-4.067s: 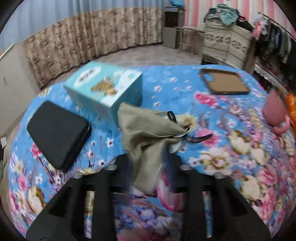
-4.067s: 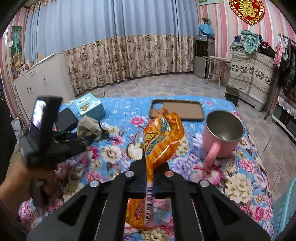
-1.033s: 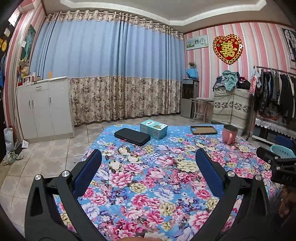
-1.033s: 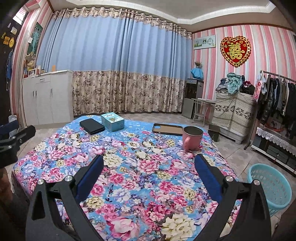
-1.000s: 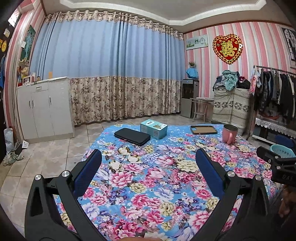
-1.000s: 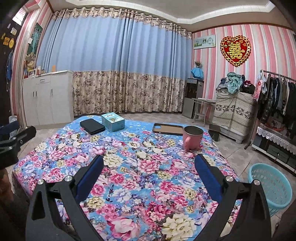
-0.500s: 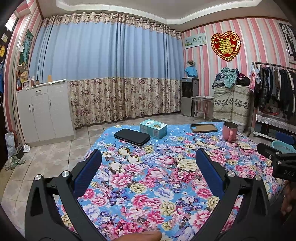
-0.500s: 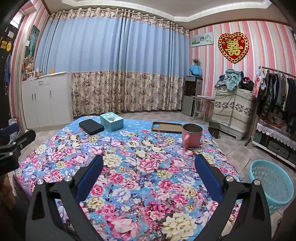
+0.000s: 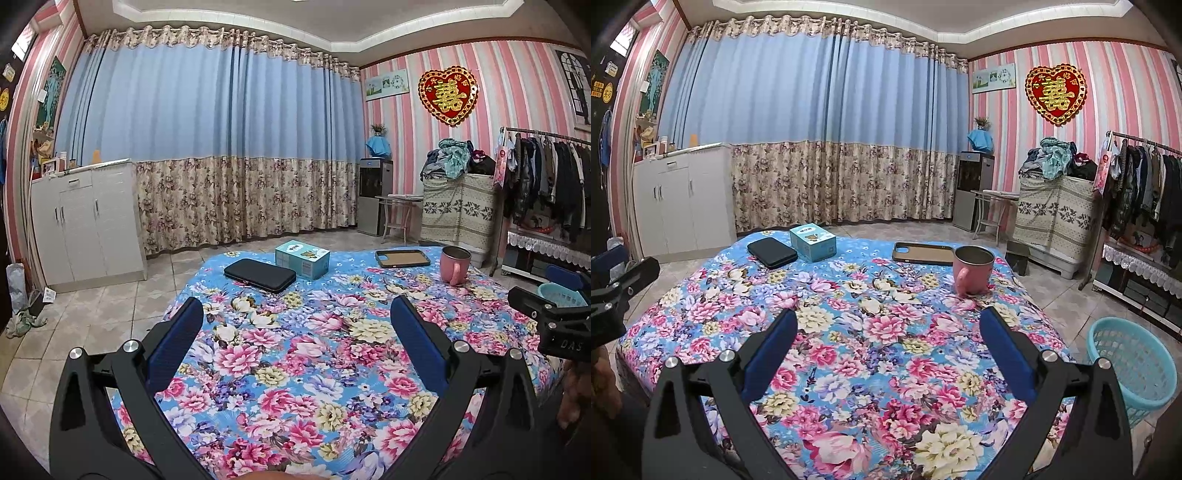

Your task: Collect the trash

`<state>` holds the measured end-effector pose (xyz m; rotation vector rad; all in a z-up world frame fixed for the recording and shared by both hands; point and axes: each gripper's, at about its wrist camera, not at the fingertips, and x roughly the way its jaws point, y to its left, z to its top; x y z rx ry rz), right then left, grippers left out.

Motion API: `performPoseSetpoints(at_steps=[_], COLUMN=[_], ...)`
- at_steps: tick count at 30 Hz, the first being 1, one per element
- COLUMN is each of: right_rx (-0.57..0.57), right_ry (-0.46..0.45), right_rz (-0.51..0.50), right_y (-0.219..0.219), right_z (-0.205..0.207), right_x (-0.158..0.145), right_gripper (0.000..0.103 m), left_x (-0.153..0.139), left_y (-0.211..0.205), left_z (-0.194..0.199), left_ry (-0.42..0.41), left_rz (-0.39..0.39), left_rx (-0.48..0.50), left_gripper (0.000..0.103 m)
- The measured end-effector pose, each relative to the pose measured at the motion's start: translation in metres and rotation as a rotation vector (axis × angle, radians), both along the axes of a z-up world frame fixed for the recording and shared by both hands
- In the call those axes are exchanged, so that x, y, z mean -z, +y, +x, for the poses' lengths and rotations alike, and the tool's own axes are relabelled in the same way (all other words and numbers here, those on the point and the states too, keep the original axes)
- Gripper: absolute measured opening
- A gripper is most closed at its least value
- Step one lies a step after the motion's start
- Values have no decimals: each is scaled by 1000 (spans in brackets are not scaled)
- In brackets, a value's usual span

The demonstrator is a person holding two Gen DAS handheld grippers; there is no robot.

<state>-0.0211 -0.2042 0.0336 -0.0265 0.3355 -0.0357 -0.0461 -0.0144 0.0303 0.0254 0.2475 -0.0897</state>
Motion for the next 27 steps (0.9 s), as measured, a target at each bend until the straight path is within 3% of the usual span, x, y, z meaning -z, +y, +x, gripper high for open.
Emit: performPoseSetpoints(at_steps=[18, 27], right_rx=[0, -1], right_ry=[-1, -6], right_rz=[-1, -16], right_y=[0, 1], right_z=[-1, -3], right_x=[0, -1], right_gripper=[97, 97], left_x=[-4, -10], left_y=[7, 6], left_z=[-3, -7], left_ry=[-27, -47], left_rz=[-24, 20], left_rx=[-6, -17], left_gripper=[98, 98])
